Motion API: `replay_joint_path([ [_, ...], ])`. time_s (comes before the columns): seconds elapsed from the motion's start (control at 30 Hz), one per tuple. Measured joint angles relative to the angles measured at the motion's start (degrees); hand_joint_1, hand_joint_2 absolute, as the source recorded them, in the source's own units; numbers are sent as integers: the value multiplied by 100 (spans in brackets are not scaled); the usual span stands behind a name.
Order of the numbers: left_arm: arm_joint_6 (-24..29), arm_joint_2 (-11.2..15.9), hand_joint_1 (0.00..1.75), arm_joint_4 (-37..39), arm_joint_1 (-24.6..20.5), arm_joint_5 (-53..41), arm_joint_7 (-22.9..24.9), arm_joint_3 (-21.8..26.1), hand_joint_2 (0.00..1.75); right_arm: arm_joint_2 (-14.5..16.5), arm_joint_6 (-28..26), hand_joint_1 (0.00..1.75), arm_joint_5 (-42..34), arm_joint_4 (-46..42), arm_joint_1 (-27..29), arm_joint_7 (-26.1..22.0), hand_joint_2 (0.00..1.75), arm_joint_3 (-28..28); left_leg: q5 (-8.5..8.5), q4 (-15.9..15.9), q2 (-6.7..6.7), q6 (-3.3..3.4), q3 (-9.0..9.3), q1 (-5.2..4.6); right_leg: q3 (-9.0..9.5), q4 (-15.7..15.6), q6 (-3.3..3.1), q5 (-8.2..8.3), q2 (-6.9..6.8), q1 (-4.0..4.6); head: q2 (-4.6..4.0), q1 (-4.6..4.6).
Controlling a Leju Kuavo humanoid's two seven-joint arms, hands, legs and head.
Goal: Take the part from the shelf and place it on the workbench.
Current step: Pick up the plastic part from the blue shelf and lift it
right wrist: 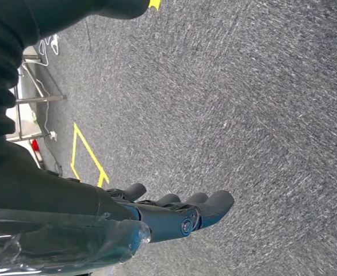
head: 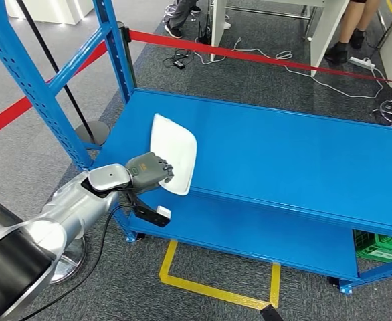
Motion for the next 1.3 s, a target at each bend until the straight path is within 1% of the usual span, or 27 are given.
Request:
replay_joint_path([
  [1.03, -66, 69, 175, 0, -8, -6, 11, 72, 175, 0, 26, 0, 0, 1, -3, -42, 175, 0, 7, 0, 0, -6, 1, 1, 0, 3, -1, 1, 0, 1, 0, 0],
  [1.3, 18, 69, 175, 0, -6, 26, 138, 94, 175, 0, 22, 0, -2, 2, -3, -42, 175, 0, 7, 0, 0, -6, 1, 1, -1, 3, -1, 1, 0, 1, 0, -1],
])
